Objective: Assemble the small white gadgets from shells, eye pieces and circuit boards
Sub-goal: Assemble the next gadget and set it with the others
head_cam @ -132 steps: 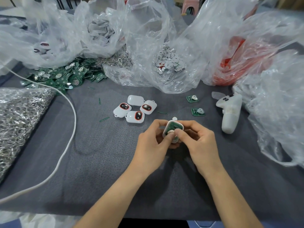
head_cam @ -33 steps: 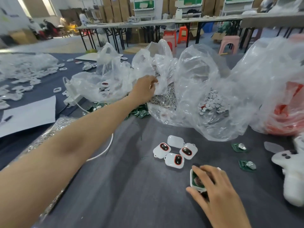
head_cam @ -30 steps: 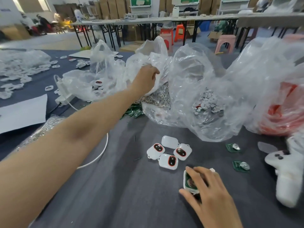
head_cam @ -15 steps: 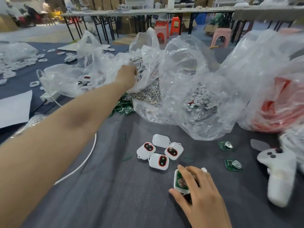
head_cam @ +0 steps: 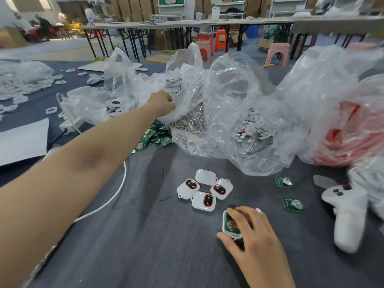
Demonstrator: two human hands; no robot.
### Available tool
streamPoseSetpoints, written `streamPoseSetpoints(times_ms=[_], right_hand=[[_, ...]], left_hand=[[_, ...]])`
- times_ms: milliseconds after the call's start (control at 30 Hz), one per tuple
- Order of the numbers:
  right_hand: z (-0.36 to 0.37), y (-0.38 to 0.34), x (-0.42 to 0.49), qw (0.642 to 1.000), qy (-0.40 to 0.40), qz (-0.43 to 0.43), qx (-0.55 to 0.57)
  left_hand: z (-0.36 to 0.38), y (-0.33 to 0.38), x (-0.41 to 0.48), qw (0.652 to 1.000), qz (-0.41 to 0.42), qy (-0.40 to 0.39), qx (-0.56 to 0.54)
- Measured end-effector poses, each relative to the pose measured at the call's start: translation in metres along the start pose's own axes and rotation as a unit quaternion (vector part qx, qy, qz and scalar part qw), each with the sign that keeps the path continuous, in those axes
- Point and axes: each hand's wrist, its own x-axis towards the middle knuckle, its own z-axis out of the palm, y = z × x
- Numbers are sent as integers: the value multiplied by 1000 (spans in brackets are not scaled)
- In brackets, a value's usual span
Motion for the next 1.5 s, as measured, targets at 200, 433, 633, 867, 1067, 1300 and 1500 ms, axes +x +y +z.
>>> streamPoseSetpoints(times_ms=[200,433,633,867,1067,1300,1500], right_hand=[[-1,0,-1,1000,-5,-1,1],[-1,1,-1,1000,4,1,5],[-3,0,-3,1000,-7,-10,22],[-17,0,-3,987,29,52,152],[-35,-3,-6,936,80,149,309],[-39,-8,-4,911,70,168,371],[-37,-7,-2,901,36,196,385]], left_hand=[[3,1,3,985,-63,-16,-161],[-7,0,9,981,-18,118,-153],[-20,2,-11,965,51,204,-154],[-5,36,-150,859,46,118,-497],[76,51,-285,762,9,-171,-624],[80,48,-292,789,38,-177,-587],[82,45,-295,779,48,-206,-590]])
